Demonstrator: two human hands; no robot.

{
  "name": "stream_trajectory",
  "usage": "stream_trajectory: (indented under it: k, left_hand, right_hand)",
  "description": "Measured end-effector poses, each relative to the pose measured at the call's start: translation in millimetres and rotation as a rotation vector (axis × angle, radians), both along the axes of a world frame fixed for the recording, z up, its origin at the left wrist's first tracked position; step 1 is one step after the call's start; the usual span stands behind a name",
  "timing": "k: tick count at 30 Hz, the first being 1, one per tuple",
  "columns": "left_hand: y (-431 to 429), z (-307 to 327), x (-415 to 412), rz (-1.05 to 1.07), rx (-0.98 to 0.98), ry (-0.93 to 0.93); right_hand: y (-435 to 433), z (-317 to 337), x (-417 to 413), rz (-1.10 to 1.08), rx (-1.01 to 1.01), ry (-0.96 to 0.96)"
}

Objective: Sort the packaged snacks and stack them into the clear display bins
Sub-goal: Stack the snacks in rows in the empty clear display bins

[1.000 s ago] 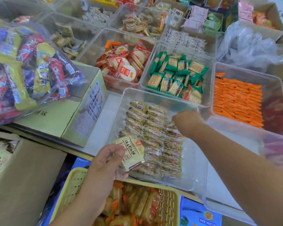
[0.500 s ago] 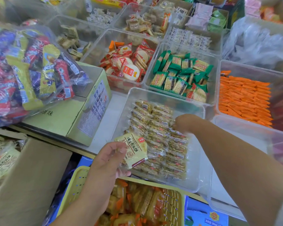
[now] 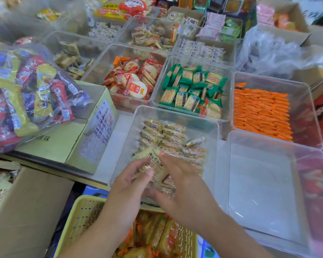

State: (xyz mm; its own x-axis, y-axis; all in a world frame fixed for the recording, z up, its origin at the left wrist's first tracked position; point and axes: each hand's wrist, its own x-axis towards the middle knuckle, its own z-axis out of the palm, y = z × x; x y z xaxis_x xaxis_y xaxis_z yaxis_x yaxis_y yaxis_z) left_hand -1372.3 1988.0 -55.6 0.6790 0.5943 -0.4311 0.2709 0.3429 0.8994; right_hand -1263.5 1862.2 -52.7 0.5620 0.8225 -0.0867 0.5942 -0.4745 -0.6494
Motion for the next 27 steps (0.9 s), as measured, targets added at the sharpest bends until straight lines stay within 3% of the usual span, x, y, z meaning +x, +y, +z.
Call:
stream_trajectory:
  k: [6,9,13,20,22,24,26,27]
  left_hand:
    - [-26.9,9.3,14.7,-0.113,0.148,-0.013]
    - [-21.4,14.7,15.1,-0.013,0.052,-0.039]
    - [-9.3,15.5,8.0,0.052,-0.108,-0.105]
    - [-5.0,15.2,5.3,-0.006,-0.237,-0.139]
    - [-2.2,12.5,6.5,-0.062,-0.247,-0.115]
    - [3.9,9.3,8.1,-0.070,-0.176,-0.016]
    - [13.4,4.1,8.3,-0.114,0.077,0.129]
    - [19.1,0.9,6.9,-0.173,0.239,0.187]
  right_hand:
    - [-16.0,-4.7,8.0,-0.095,0.025,-0.026]
    - [-29.9,-4.8,23.6,0.060,0.046,0.032]
    - [-40.2,-2.7,35.7,0.045,0.199,0.246]
    - [-28.7,-6.5,34.6,0.054,0.354,-0.066]
    - [-27.4,-8.0,41.1,0.077,0.423,-0.065]
    - [-28.1,-7.8,52.6,0.007,0.470,0.058]
    - [-27.6,-2.8,70.8,-0.162,0.470,0.184]
    - [-26.3,-0.6,82.9,-0.228,0.461,0.146]
